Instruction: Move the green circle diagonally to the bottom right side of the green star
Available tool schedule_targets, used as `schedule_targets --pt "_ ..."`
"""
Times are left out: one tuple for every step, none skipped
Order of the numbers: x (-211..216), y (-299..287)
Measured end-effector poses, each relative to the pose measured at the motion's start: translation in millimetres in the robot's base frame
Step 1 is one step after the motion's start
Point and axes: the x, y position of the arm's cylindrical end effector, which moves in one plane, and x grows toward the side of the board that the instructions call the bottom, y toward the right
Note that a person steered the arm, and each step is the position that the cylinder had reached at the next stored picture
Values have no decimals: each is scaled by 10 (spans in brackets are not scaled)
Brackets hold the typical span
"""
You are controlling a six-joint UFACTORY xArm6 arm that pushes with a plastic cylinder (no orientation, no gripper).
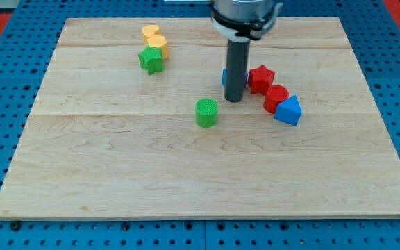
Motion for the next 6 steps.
schedule_targets --pt "91 6" --pt "360 3" --pt "384 1" --pt "378 -74" --pt "315 -474" --pt "295 -791"
